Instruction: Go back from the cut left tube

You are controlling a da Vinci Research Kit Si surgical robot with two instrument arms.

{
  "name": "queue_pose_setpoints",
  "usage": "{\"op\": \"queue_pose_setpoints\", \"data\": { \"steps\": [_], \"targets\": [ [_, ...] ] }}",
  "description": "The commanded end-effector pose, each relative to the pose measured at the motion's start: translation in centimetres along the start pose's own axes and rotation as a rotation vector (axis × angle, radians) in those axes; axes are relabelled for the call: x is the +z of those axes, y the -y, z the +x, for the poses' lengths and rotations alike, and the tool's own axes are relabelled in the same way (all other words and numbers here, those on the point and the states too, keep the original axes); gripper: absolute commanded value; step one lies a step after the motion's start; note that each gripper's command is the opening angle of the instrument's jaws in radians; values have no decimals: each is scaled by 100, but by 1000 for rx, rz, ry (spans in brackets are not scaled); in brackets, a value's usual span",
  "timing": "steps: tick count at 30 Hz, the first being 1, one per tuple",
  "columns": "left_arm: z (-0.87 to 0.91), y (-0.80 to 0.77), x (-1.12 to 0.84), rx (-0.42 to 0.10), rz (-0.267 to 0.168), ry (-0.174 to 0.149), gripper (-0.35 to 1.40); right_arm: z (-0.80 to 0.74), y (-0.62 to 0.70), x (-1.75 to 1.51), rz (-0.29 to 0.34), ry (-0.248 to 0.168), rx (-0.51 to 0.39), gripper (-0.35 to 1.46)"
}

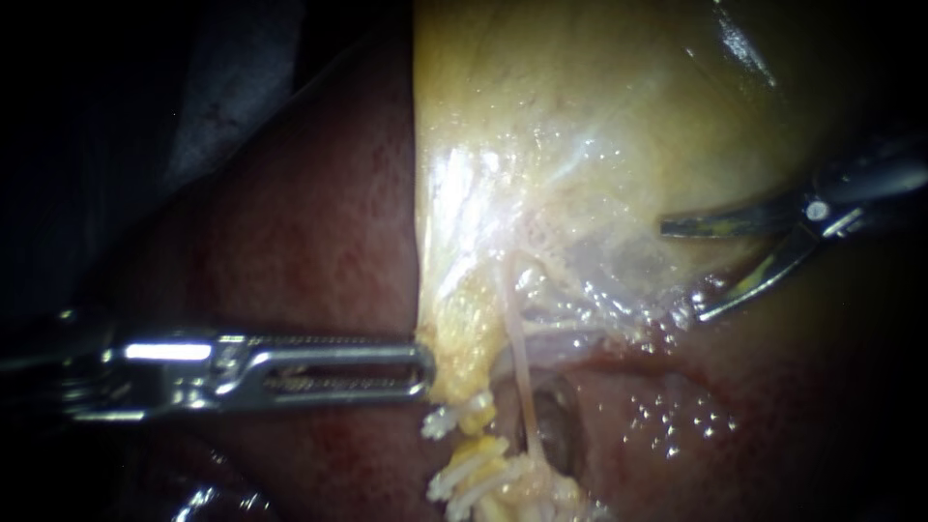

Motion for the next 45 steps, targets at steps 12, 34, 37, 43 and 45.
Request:
{"op": "queue_pose_setpoints", "data": {
  "steps": [12,34,37,43,45],
  "targets": [
    [-26,-8,12,22,17,57,-35,-1,1,-1,1,0,-1,83],
    [-52,-30,15,47,38,124,-35,-2,2,-2,1,0,-1,83],
    [-50,-26,16,46,34,128,-35,-2,2,-2,1,0,-1,83],
    [-48,-17,20,44,36,126,-35,-2,2,-2,0,0,-1,83],
    [-48,-18,20,45,36,125,-35,-2,2,-2,0,0,-1,83]
  ]
}}
